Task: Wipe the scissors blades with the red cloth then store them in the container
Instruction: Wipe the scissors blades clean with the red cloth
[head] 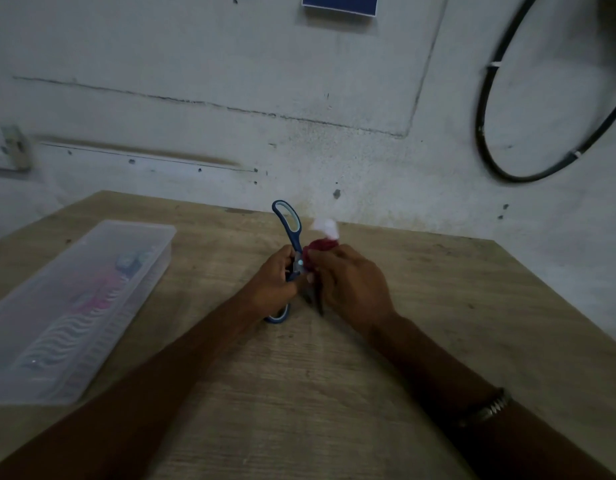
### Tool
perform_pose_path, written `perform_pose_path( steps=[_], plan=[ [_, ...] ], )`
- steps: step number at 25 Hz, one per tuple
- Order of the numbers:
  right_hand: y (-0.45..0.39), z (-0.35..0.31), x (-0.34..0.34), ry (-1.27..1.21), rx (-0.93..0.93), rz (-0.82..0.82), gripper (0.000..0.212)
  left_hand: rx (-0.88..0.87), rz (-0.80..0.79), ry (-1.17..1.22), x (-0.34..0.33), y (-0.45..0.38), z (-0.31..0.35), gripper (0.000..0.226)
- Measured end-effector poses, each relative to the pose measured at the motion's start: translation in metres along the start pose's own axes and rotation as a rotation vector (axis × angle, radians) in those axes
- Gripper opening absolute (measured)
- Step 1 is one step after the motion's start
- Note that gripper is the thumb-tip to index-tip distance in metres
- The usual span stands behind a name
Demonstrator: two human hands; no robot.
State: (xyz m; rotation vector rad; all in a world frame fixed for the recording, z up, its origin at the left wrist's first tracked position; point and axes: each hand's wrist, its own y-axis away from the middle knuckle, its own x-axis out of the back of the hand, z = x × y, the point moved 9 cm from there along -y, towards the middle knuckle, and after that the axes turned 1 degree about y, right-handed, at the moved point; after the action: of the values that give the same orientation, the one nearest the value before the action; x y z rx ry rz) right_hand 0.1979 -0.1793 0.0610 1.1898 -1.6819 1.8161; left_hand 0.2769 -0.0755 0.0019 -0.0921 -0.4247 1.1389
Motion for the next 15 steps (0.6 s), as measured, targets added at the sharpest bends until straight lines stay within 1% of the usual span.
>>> perform_pose_path(
  steps=[1,2,5,8,9,13,15],
  plan=[
    [0.003,-0.006,0.001,0.002,0.028,-0.008,0.032,0.002,0.000,0.004,0.000,0.000,0.000,0.029],
    [0.003,-0.005,0.003,0.019,0.017,0.002,0.032,0.002,0.000,0.001,0.000,0.001,0.001,0.028],
    [-0.014,0.030,0.004,0.083,-0.151,0.080,0.036,-0.002,0.001,-0.027,0.000,0.003,0.004,0.019],
    [-0.026,0.070,-0.003,0.016,-0.306,0.092,0.037,0.010,0.006,-0.044,0.001,0.003,0.004,0.016],
    [-0.023,0.079,-0.003,-0.036,-0.348,0.127,0.036,0.015,0.008,-0.048,0.001,0.003,0.005,0.014],
    [-0.002,0.101,0.022,-0.175,-0.534,0.353,0.029,0.045,0.018,-0.059,0.001,0.001,0.004,0.014],
    [0.007,0.100,0.033,-0.275,-0.591,0.458,0.024,0.054,0.021,-0.060,0.001,0.002,0.004,0.016]
  ],
)
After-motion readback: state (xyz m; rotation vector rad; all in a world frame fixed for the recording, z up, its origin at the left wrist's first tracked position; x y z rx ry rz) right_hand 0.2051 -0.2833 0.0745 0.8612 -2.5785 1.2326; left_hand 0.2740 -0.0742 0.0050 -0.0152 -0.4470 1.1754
